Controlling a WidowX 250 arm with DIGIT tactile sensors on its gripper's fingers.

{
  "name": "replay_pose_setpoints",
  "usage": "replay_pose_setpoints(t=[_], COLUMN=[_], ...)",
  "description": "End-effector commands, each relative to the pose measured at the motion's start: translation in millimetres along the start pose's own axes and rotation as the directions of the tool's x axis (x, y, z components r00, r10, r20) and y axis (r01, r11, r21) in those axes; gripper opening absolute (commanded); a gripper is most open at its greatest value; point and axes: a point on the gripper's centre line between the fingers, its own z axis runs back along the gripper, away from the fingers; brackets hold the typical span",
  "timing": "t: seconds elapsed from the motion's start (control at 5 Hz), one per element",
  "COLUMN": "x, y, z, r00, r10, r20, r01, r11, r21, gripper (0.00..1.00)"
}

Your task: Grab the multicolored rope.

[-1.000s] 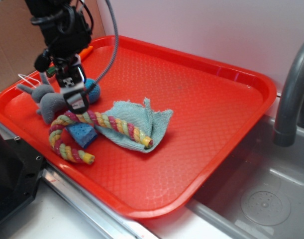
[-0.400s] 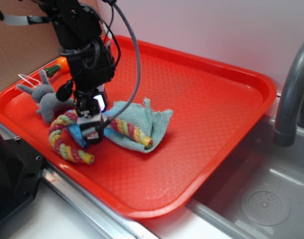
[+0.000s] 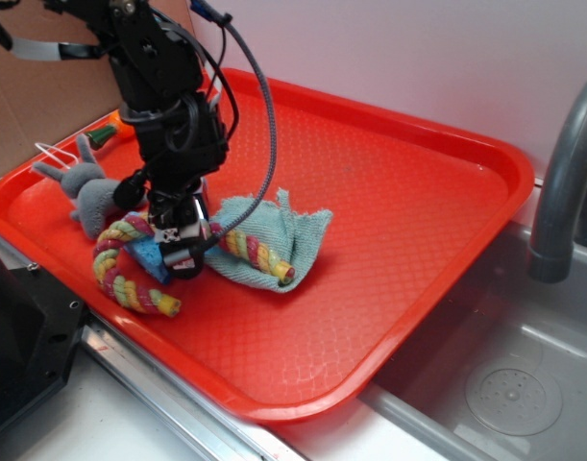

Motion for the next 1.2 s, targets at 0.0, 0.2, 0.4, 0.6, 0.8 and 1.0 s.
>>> replay_pose_setpoints(t=[0.0,0.2,0.4,0.6,0.8,1.0], x=[6.5,16.5,29.1,35.8,36.8,40.4], y=[-0.8,4.7,19.6,28.2,24.8,24.1], z=[20.5,64.7,114.7,164.5,196.8,201.0], r00=[0.998,0.968,0.880,0.789,0.744,0.735], r10=[0.061,0.251,0.475,0.614,0.666,0.674], r20=[0.005,0.012,0.022,0.019,0.050,0.079], r01=[-0.061,-0.251,-0.474,-0.612,-0.665,-0.678], r11=[0.998,0.967,0.880,0.788,0.746,0.733], r21=[0.018,0.031,-0.041,-0.062,-0.028,0.053], gripper=[0.00,0.00,0.00,0.00,0.00,0.00])
